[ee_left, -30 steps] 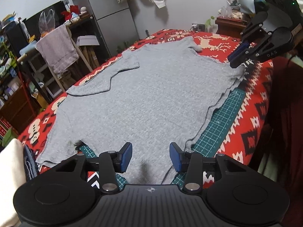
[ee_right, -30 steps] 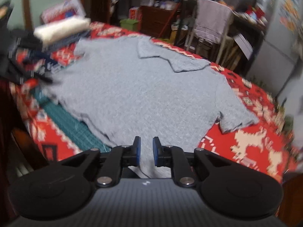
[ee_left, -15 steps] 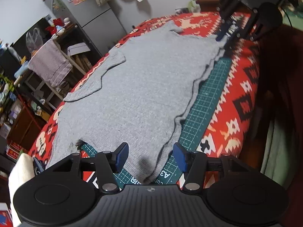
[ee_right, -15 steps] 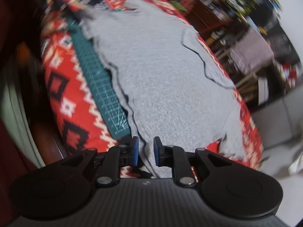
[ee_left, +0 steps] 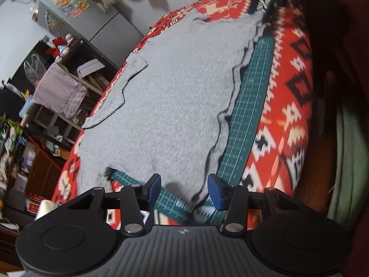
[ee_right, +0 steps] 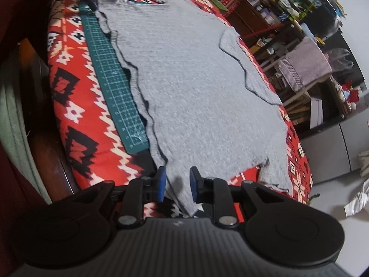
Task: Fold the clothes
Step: 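Lift the hem with the right tool while the left tool closes on the hem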
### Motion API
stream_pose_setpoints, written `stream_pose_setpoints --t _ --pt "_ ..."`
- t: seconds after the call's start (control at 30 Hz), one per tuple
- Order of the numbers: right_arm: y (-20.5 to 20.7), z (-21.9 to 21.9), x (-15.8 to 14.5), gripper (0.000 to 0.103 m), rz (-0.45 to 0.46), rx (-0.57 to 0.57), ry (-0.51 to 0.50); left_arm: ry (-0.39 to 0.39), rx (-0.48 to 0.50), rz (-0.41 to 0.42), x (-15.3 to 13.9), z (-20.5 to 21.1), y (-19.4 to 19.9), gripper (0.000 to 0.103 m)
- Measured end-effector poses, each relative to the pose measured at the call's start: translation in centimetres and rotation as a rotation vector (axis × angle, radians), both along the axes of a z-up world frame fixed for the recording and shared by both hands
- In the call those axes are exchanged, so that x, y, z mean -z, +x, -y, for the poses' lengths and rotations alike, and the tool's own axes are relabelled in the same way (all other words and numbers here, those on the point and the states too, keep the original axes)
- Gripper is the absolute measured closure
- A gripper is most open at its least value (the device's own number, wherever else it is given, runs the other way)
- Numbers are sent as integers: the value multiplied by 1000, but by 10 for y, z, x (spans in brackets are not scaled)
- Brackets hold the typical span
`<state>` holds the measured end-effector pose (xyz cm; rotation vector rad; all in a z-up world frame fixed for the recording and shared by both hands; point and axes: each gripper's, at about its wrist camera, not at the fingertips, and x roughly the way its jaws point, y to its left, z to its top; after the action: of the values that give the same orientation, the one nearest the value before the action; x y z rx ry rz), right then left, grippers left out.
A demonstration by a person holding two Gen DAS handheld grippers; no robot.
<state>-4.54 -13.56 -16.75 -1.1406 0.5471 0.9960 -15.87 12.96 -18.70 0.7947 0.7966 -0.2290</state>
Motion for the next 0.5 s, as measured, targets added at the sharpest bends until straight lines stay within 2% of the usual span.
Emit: stream_pose_setpoints --t 0.03,0.1,0.27,0.37,0.5 --pt "5 3 -3 80 -29 34 20 -13 -10 -4 -2 -3 0 60" --pt "20 10 -13 80 -125 132 87 -120 -73 -26 -9 -15 1 60" --pt "69 43 -32 80 -388 447 293 -522 -325 -59 -28 -58 10 60" --pt "88 61 -27 80 -461 567 333 -622 -401 -68 -29 -67 14 60" --pt "96 76 -16 80 -567 646 405 -774 -500 -121 -23 -79 21 60"
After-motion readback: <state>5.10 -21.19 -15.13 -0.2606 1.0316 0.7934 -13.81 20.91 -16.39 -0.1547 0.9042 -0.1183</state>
